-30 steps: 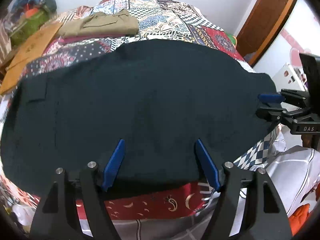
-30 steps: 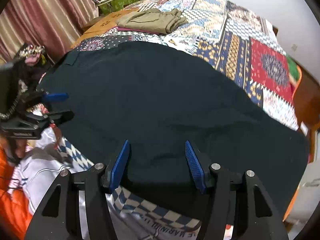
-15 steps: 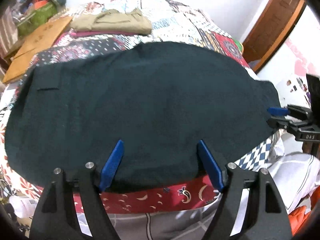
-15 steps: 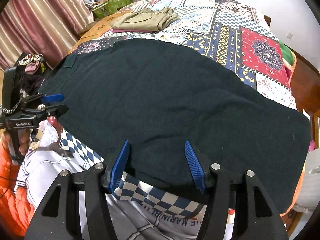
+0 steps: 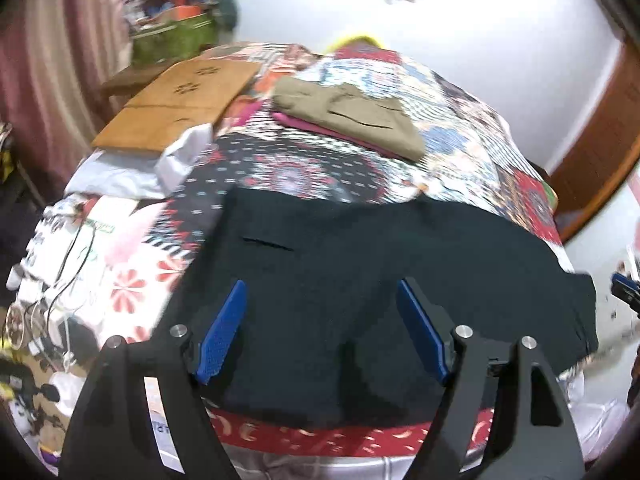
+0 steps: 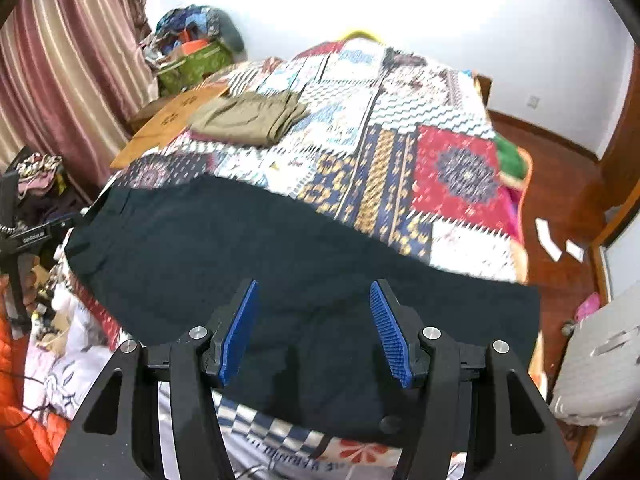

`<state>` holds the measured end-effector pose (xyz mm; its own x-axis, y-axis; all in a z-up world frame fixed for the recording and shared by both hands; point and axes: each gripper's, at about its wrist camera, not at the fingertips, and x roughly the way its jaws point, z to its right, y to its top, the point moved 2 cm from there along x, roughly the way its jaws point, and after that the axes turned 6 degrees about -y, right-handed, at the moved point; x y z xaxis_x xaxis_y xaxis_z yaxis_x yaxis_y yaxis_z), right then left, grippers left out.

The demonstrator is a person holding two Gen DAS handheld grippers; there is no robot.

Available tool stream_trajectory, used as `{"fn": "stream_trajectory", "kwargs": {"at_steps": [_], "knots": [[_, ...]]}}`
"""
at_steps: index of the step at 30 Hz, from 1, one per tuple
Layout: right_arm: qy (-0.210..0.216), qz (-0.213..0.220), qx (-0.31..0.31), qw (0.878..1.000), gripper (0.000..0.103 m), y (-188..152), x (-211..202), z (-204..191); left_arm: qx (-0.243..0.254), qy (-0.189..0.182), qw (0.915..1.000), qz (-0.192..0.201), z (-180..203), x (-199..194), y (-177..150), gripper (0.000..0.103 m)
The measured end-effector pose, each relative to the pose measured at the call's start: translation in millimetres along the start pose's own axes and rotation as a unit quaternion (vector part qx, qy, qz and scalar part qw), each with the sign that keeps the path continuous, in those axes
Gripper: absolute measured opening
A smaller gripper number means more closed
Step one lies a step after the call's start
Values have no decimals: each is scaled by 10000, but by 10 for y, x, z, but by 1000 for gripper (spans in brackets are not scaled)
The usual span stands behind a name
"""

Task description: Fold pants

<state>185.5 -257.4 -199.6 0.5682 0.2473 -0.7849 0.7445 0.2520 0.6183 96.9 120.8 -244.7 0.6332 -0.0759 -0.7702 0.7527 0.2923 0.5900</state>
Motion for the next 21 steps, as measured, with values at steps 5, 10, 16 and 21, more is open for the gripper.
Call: {"fn": "stream_trajectory", "kwargs": {"at_steps": [5, 10, 16, 21], "knots": [[-167, 119, 227, 9995, 54, 55, -3, 178, -205, 231, 9995, 44, -217, 40, 105, 78], [-388, 106, 525, 9978, 54, -19, 13, 412, -133, 211, 9996, 109, -86, 117, 251, 78], [-678, 50, 839, 9942, 57, -145, -12, 736, 148, 58, 9998, 121, 278, 284, 442, 78], [-724, -79, 1063, 9917, 58, -227, -5, 965, 341, -32, 9994, 31, 523, 516, 550, 78]]}}
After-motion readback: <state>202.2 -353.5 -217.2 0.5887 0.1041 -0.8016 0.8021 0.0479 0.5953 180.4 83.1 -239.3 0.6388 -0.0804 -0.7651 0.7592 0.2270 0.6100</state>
